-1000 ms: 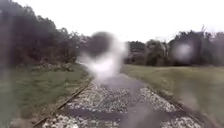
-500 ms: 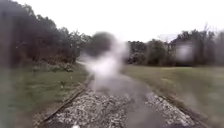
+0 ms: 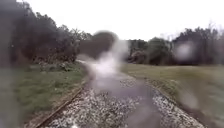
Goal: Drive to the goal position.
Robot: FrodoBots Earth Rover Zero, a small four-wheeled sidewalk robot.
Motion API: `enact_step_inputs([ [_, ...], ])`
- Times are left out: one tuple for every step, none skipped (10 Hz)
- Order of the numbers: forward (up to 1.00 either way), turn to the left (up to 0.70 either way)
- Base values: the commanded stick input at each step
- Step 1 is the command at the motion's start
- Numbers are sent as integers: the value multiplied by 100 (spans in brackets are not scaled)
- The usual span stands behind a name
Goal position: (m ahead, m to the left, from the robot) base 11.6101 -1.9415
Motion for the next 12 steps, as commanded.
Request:
enact_step_inputs([
  [70, 0],
  [70, 0],
  [70, 0],
  [70, 0],
  [70, 0],
  [70, 0],
  [70, 0],
  [70, 0],
  [70, 0],
  [70, 0],
  [70, 0],
  [70, 0],
])
